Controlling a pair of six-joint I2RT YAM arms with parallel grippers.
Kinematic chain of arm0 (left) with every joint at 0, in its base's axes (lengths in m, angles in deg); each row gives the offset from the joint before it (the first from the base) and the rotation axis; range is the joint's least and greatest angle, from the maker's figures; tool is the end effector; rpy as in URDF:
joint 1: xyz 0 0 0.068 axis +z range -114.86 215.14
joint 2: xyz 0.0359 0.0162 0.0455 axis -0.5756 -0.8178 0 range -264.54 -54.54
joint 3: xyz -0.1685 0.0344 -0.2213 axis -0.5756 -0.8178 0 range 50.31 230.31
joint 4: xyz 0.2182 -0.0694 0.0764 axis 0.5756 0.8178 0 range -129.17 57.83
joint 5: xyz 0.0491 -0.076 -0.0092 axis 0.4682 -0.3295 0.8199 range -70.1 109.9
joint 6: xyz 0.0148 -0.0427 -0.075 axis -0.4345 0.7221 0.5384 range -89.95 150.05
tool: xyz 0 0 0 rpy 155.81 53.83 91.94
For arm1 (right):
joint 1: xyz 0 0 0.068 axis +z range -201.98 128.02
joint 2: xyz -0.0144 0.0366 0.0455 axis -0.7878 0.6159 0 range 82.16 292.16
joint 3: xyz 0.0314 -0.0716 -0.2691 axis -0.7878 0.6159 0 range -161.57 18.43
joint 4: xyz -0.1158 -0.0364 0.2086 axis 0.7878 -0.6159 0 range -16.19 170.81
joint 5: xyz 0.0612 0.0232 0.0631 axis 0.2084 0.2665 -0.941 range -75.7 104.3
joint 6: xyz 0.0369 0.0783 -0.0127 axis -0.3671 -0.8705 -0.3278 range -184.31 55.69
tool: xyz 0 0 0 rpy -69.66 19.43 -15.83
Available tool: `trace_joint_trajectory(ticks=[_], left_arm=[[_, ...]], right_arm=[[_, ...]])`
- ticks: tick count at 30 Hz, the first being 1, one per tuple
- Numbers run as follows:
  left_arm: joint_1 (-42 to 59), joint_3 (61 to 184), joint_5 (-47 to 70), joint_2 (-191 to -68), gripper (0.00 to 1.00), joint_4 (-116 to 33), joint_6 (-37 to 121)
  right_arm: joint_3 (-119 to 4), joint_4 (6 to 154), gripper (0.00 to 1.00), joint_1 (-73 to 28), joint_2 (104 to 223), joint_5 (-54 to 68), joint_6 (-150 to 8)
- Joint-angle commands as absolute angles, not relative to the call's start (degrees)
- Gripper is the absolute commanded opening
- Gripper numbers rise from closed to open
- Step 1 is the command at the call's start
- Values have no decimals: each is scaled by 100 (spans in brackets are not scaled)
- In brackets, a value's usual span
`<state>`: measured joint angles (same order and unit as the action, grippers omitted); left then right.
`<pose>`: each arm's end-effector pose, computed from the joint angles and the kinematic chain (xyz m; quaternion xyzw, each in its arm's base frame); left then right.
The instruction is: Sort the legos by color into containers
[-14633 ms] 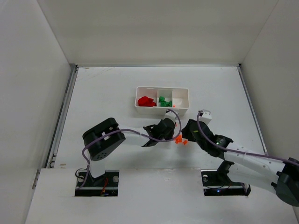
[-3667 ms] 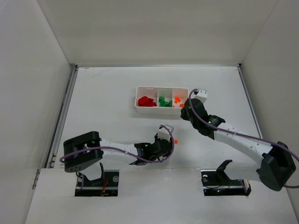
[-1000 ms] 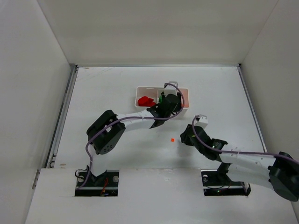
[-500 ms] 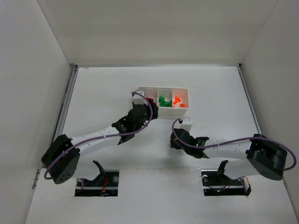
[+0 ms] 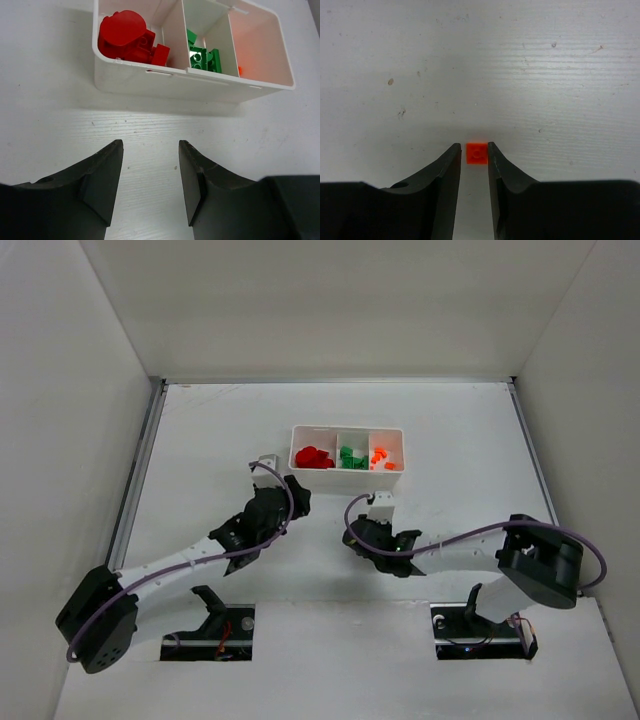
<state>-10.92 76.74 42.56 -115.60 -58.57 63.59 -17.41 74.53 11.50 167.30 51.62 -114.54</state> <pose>0.1930 -0.1572 0.2355 -0.0337 0.7874 -0.2612 0.5574 0.1603 0.2159 0.1419 -0.0104 0.9099 0.0676 0.4092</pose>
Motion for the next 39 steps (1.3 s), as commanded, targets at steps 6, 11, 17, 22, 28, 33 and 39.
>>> trace_joint_trajectory(ticks=[6,11,17,22,28,33,39], left_arm=[[-982,7562,4302,-11124,46,-5771,6486],[-964,7483,4302,-11027,49,-5710,6538],[-815,7325,4302,-10729,57,-5473,6617],[-604,7149,4311,-10333,66,-5227,6688],[-489,7026,4284,-10218,100,-5033,6784],[-454,6903,4276,-10016,100,-4884,6872],[-384,6789,4197,-9919,100,-4743,6951]], right_arm=[[-1980,6657,35,1459,16960,5578,-11730],[-2016,6640,22,1459,16996,5596,-11730],[-1919,6631,19,1459,16155,5763,-11652],[-1892,6745,20,1118,14933,5640,-11020],[-2252,7579,20,-498,14464,4561,-9693],[-2849,8107,20,-1440,15254,3821,-9279],[-3439,8318,22,-1959,16169,3636,-9155]])
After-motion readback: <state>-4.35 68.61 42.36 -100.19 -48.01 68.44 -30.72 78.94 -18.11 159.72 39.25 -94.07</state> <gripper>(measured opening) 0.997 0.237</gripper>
